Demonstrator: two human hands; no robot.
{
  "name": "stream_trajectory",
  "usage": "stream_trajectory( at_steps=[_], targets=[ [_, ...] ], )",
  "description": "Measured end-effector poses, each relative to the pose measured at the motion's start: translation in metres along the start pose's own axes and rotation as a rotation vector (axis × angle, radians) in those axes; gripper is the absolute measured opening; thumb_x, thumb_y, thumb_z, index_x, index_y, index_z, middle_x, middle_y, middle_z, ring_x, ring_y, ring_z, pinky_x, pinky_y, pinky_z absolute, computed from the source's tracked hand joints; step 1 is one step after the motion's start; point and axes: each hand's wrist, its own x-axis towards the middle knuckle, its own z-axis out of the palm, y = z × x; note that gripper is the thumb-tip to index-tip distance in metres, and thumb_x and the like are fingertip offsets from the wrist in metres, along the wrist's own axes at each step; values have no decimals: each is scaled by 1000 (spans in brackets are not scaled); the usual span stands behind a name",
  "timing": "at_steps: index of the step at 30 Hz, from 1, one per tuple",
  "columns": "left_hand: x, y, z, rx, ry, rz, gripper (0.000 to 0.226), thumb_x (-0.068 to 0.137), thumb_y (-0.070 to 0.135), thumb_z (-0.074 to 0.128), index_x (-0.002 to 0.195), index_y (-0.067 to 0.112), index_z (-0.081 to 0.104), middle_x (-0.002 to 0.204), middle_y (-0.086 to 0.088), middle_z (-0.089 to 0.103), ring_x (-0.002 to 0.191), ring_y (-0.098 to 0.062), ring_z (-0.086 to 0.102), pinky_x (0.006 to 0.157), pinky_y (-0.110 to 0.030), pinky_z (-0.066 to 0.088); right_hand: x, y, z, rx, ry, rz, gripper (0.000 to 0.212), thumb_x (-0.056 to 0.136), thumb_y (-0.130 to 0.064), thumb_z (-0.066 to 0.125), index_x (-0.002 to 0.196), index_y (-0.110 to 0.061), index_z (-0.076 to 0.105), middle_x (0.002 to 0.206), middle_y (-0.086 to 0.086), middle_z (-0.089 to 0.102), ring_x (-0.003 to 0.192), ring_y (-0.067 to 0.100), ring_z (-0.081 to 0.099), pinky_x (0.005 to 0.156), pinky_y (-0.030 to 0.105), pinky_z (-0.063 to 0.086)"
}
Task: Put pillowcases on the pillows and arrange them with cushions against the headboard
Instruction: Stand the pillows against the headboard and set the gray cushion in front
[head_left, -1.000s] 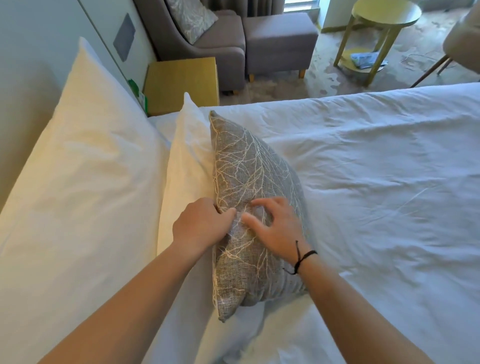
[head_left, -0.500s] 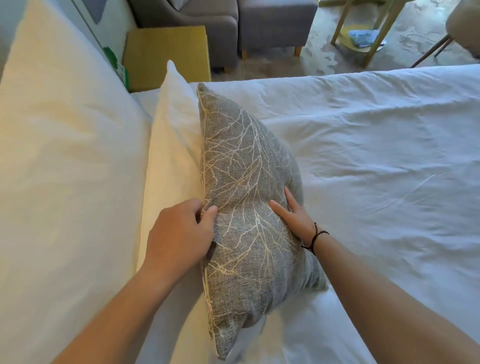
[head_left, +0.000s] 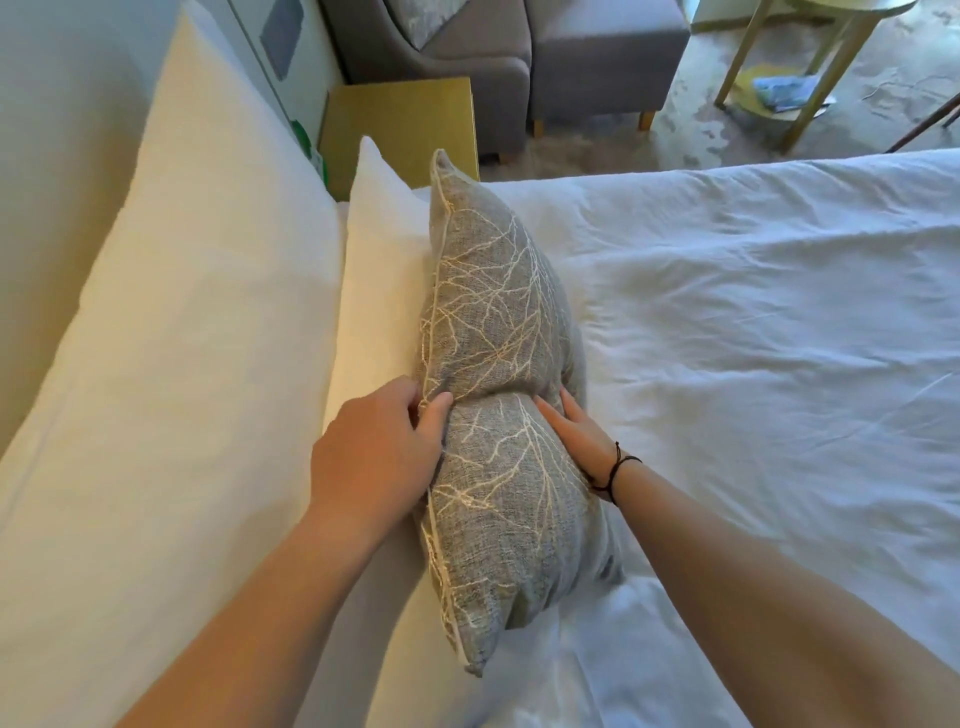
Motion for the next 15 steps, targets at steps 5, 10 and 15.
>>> stream_trajectory(
  at_steps=[5, 10, 15],
  targets=[
    [-9, 6, -2, 12, 47, -66, 41, 84, 72, 46, 78, 31, 42, 63, 11, 57, 60, -9, 55, 51, -31, 45, -24, -4, -5, 44, 119, -22, 104, 67, -88, 53, 153, -42, 17, 158, -5, 30, 139, 21, 38, 114, 47, 32],
    [-57, 30, 4, -74, -66, -110, 66, 77, 81, 43, 129, 45, 25, 109, 16, 64, 91, -14, 65, 76, -44, 55, -67, -4, 12, 112, 184, -122, 87, 78, -82, 46, 152, -43, 19, 159, -14, 24, 143, 10, 27, 107, 30, 25],
    [-114, 31, 7, -64, -170, -141, 98, 67, 83, 53, 144, 48, 5, 145, 18, 43, 123, -14, 54, 86, -40, 50, -112, -10, 33, 94, 220, -161, 104, 66, -93, 42, 153, -42, 15, 161, -13, 17, 147, 10, 16, 119, 42, 19]
  ],
)
